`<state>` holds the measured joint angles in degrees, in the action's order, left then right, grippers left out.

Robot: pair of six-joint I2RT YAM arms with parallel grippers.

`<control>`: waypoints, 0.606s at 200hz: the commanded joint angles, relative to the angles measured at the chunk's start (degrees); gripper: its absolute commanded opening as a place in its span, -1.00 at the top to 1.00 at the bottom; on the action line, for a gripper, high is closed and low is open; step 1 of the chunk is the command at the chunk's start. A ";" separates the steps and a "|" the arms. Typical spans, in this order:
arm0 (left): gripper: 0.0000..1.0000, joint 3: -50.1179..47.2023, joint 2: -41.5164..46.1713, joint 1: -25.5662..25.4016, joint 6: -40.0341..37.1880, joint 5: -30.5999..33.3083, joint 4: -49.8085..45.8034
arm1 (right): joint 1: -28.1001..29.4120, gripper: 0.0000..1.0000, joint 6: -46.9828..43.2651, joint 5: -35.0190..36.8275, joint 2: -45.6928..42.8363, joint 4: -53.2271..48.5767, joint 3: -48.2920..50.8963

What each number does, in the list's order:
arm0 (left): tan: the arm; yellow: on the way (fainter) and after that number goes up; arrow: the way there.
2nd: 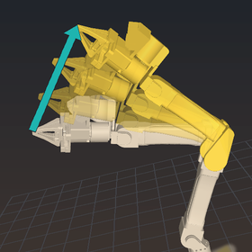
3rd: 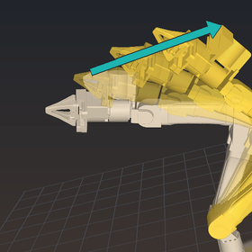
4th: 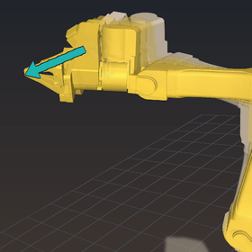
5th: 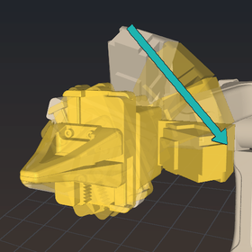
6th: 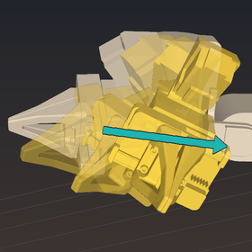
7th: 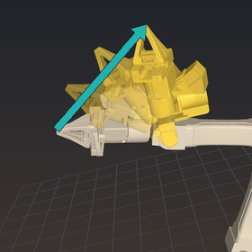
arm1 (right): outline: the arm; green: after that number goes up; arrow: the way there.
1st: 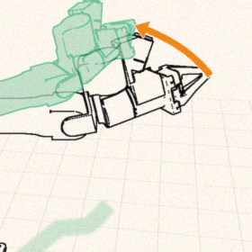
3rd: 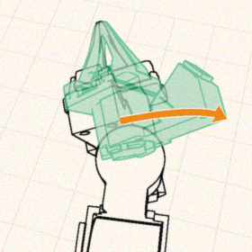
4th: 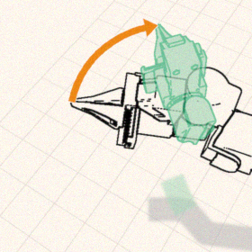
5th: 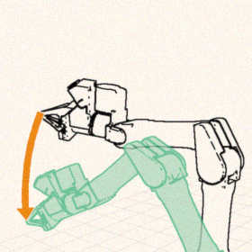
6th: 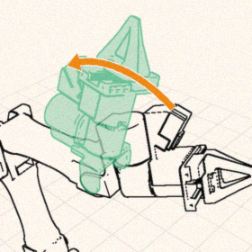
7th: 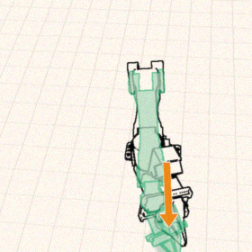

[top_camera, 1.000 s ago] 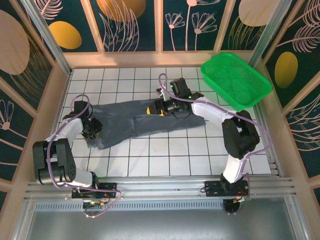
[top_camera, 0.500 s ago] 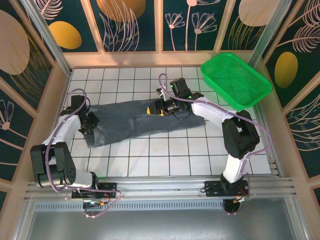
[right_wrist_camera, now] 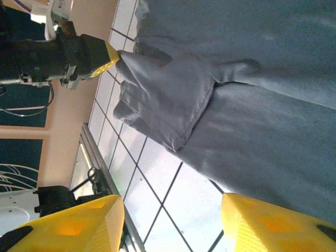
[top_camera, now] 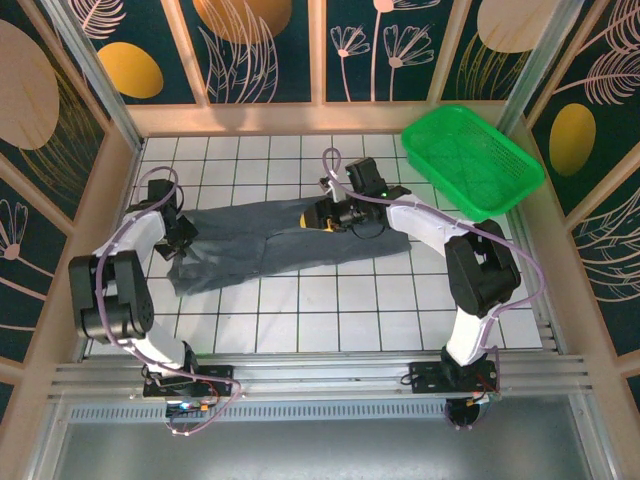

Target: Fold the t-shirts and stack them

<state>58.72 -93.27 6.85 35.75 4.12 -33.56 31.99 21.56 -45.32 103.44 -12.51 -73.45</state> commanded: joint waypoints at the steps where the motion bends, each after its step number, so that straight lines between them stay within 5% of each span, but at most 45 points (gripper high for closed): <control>1: 0.99 2.32 -3.99 0.16 -1.71 5.17 2.29 | -0.35 -0.04 0.99 2.26 -2.81 0.36 1.91; 44: 0.28 5.89 -9.00 0.13 -1.67 6.89 1.96 | -4.44 0.00 2.15 8.07 -5.16 0.86 4.49; 69: -0.03 5.08 -2.23 0.16 0.90 11.28 1.25 | -7.95 0.03 2.34 14.64 -5.70 -1.95 4.64; 91: -0.03 3.06 5.63 0.05 5.06 10.34 0.47 | -12.14 0.18 1.72 20.75 -4.18 -6.86 2.62; 121: 0.39 -3.99 10.94 -4.23 15.73 -2.36 4.50 | -15.21 0.56 1.06 28.71 -0.58 -10.31 -0.46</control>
<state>60.62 -85.23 6.44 41.19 10.76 -31.20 18.63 23.18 -26.15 100.25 -17.85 -70.43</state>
